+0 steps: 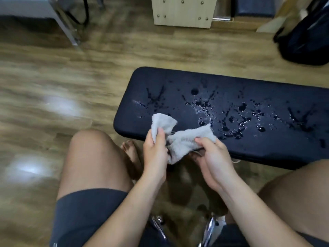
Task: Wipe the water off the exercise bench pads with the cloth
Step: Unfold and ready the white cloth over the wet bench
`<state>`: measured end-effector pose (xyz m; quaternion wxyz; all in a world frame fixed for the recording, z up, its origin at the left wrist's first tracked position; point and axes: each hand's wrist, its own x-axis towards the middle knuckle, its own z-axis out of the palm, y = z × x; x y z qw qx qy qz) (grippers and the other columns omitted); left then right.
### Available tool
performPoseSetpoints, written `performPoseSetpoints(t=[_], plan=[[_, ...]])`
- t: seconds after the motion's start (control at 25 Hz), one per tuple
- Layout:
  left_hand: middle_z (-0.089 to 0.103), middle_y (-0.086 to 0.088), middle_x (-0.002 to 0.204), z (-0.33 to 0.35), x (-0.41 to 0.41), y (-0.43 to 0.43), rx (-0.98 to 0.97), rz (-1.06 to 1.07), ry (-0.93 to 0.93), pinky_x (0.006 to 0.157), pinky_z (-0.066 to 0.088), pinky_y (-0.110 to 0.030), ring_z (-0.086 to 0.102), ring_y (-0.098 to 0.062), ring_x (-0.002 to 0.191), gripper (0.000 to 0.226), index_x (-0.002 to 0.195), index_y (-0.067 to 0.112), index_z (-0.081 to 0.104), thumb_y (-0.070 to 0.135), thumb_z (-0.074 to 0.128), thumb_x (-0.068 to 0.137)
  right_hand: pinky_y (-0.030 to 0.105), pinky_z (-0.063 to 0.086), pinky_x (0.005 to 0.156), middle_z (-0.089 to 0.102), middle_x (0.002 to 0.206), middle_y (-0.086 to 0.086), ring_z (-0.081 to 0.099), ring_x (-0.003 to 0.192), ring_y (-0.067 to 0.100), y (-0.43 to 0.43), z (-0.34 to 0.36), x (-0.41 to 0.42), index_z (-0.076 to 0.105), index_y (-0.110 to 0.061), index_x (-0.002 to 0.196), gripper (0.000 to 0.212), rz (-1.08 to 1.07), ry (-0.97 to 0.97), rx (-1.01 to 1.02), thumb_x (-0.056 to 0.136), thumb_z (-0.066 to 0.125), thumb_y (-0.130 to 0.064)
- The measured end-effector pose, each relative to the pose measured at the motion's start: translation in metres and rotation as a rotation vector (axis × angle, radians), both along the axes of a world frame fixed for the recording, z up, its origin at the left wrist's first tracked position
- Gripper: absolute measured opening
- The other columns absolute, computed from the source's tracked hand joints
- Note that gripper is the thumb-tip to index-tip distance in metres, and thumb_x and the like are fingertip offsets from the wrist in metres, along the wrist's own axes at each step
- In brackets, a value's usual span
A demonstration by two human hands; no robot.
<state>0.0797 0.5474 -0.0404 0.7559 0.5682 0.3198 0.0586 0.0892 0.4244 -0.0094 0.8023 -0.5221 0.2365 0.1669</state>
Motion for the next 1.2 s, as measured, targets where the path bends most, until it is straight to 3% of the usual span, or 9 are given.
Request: performPoseSetpoints(t=[0.08, 0.16, 0.36, 0.48, 0.56, 0.68, 0.92, 1.04, 1.2], plan=[[0.071, -0.008, 0.108, 0.007, 0.007, 0.023, -0.082, 0.056, 0.048, 0.099, 0.05, -0.046, 0.067, -0.026, 0.105, 0.03, 0.102, 0.023, 0.066, 0.049, 0.054, 0.093, 0.035, 0.052, 0.065, 0.068, 0.09, 0.01, 0.063, 0.087, 0.025, 0.007, 0.008, 0.004, 0.062, -0.015, 0.089, 0.026, -0.023, -0.04, 0.007, 0.088, 0.048, 0.006], [0.07, -0.006, 0.115, 0.017, 0.005, 0.047, -0.087, 0.053, 0.046, 0.095, 0.051, -0.041, 0.067, -0.022, 0.107, 0.048, 0.11, 0.021, 0.066, 0.061, 0.053, 0.085, 0.035, 0.054, 0.065, 0.067, 0.096, 0.011, 0.064, 0.088, 0.025, 0.011, 0.017, 0.007, 0.061, -0.016, 0.093, 0.02, -0.04, -0.064, 0.015, 0.087, 0.053, 0.001], [0.067, -0.014, 0.122, 0.022, -0.011, 0.1, -0.374, 0.133, 0.015, 0.06, 0.053, -0.031, 0.065, -0.028, 0.107, 0.039, 0.13, 0.011, 0.056, 0.037, 0.044, 0.103, 0.035, 0.059, 0.065, 0.071, 0.09, 0.009, 0.07, 0.082, 0.022, 0.026, 0.019, -0.001, 0.059, -0.013, 0.088, 0.012, -0.118, -0.043, -0.117, 0.088, 0.069, -0.02], [0.07, -0.014, 0.116, 0.027, -0.022, 0.113, -0.6, 0.213, -0.052, 0.065, 0.059, -0.035, 0.071, -0.023, 0.099, 0.036, 0.133, 0.006, 0.053, 0.025, 0.048, 0.102, 0.029, 0.053, 0.055, 0.065, 0.084, 0.009, 0.064, 0.074, 0.021, 0.04, 0.016, -0.016, 0.055, -0.014, 0.082, 0.013, -0.111, -0.051, -0.219, 0.089, 0.065, -0.011], [0.071, -0.016, 0.113, 0.032, -0.026, 0.115, -0.649, 0.187, -0.087, 0.073, 0.061, -0.038, 0.072, -0.024, 0.098, 0.038, 0.134, 0.005, 0.051, 0.026, 0.045, 0.103, 0.029, 0.044, 0.06, 0.057, 0.079, 0.01, 0.056, 0.074, 0.023, 0.039, 0.015, -0.022, 0.051, -0.016, 0.074, 0.02, -0.069, -0.045, -0.216, 0.084, 0.065, -0.007], [0.063, -0.019, 0.127, 0.033, -0.025, 0.123, -0.575, 0.139, -0.154, 0.087, 0.056, -0.049, 0.065, -0.032, 0.112, 0.038, 0.138, 0.011, 0.046, 0.026, 0.041, 0.104, 0.031, 0.039, 0.062, 0.056, 0.076, 0.011, 0.053, 0.07, 0.022, 0.027, 0.014, -0.027, 0.051, -0.017, 0.069, 0.023, -0.012, -0.043, -0.191, 0.081, 0.067, -0.004], [0.063, -0.02, 0.124, 0.037, -0.031, 0.129, -0.33, 0.093, -0.095, 0.08, 0.056, -0.045, 0.066, -0.031, 0.109, 0.023, 0.12, 0.011, 0.059, 0.02, 0.046, 0.103, 0.029, 0.045, 0.06, 0.064, 0.075, 0.004, 0.059, 0.066, 0.015, 0.026, 0.014, -0.018, 0.058, -0.011, 0.082, 0.012, 0.012, -0.076, -0.255, 0.083, 0.063, 0.0], [0.062, -0.021, 0.128, 0.05, -0.025, 0.127, -0.274, -0.014, -0.154, 0.086, 0.055, -0.053, 0.063, -0.035, 0.114, 0.034, 0.132, 0.008, 0.052, 0.024, 0.043, 0.104, 0.028, 0.041, 0.059, 0.059, 0.08, 0.004, 0.054, 0.069, 0.017, 0.035, 0.006, -0.012, 0.057, -0.014, 0.088, 0.017, 0.054, -0.022, -0.35, 0.079, 0.061, 0.0], [0.065, -0.017, 0.125, 0.092, -0.011, 0.128, -0.168, -0.242, -0.208, 0.086, 0.056, -0.052, 0.065, -0.032, 0.112, 0.034, 0.133, 0.007, 0.051, 0.021, 0.042, 0.104, 0.027, 0.045, 0.082, 0.057, 0.115, -0.008, 0.055, 0.101, 0.011, 0.045, 0.0, -0.011, 0.057, -0.026, 0.119, 0.045, 0.373, -0.226, -0.731, 0.078, 0.069, -0.011]])
